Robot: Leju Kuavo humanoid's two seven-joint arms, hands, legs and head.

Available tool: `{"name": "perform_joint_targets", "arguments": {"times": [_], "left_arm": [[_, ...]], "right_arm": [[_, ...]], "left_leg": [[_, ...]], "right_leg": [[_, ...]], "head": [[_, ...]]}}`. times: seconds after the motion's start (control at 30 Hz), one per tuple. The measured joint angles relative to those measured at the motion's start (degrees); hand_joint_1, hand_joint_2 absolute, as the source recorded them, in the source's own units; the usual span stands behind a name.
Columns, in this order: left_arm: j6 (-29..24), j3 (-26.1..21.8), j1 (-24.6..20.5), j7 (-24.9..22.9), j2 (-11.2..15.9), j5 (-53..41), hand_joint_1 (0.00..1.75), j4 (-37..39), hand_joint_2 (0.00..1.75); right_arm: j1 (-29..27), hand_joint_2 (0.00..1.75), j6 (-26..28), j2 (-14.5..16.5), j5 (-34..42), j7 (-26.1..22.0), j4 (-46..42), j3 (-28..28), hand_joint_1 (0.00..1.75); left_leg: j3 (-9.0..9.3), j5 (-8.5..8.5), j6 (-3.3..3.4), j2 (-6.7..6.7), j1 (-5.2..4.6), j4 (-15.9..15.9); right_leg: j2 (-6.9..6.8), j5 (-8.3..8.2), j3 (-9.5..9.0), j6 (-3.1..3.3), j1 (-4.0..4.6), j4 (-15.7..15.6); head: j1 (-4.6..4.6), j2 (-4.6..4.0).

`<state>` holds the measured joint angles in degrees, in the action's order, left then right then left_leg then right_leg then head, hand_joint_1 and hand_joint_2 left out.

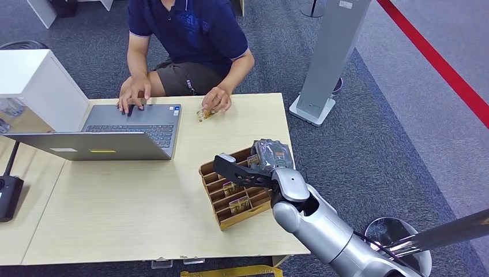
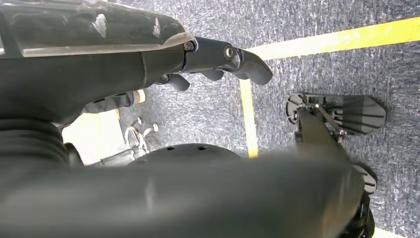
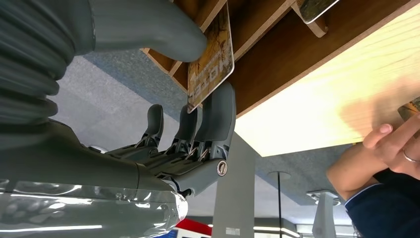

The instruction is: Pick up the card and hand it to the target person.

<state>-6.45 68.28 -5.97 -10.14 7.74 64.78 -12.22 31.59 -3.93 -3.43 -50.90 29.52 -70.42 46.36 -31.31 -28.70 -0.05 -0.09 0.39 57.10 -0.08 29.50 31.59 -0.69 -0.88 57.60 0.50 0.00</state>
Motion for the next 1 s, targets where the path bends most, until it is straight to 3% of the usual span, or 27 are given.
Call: {"name": "perform_joint_targets", "arguments": {"times": [0.67,0.8,0.93,1.0], "left_arm": [[0.0,0.0,0.0,0.0,0.0,0.0,0.00,0.0,1.75],[0.0,0.0,0.0,0.0,0.0,0.0,0.00,0.0,1.75],[0.0,0.0,0.0,0.0,0.0,0.0,0.00,0.0,1.75],[0.0,0.0,0.0,0.0,0.0,0.0,0.00,0.0,1.75]], "right_arm": [[0.0,1.75,0.0,0.0,0.0,0.1,0.0,0.0,1.13],[0.0,1.75,0.0,0.0,0.0,0.1,0.0,0.0,1.30],[0.0,1.75,0.0,0.0,0.0,0.1,0.0,0.0,1.65],[0.0,1.75,0.0,0.0,0.0,0.0,-0.1,-0.1,1.70]], "left_leg": [[0.00,0.00,0.00,0.00,0.00,0.0],[0.00,0.00,0.00,0.00,0.00,0.0],[0.01,0.00,0.00,0.00,0.00,0.0],[0.02,0.00,0.00,0.00,0.00,0.0]], "right_leg": [[0.00,0.00,0.00,0.00,0.00,0.0],[0.00,0.00,0.00,0.00,0.00,0.0],[0.00,0.00,0.00,0.00,0.00,0.0],[0.00,0.00,-0.01,0.00,0.00,0.0]], "head": [[0.00,0.00],[-0.01,0.00],[0.00,0.00],[-0.01,0.00]]}}
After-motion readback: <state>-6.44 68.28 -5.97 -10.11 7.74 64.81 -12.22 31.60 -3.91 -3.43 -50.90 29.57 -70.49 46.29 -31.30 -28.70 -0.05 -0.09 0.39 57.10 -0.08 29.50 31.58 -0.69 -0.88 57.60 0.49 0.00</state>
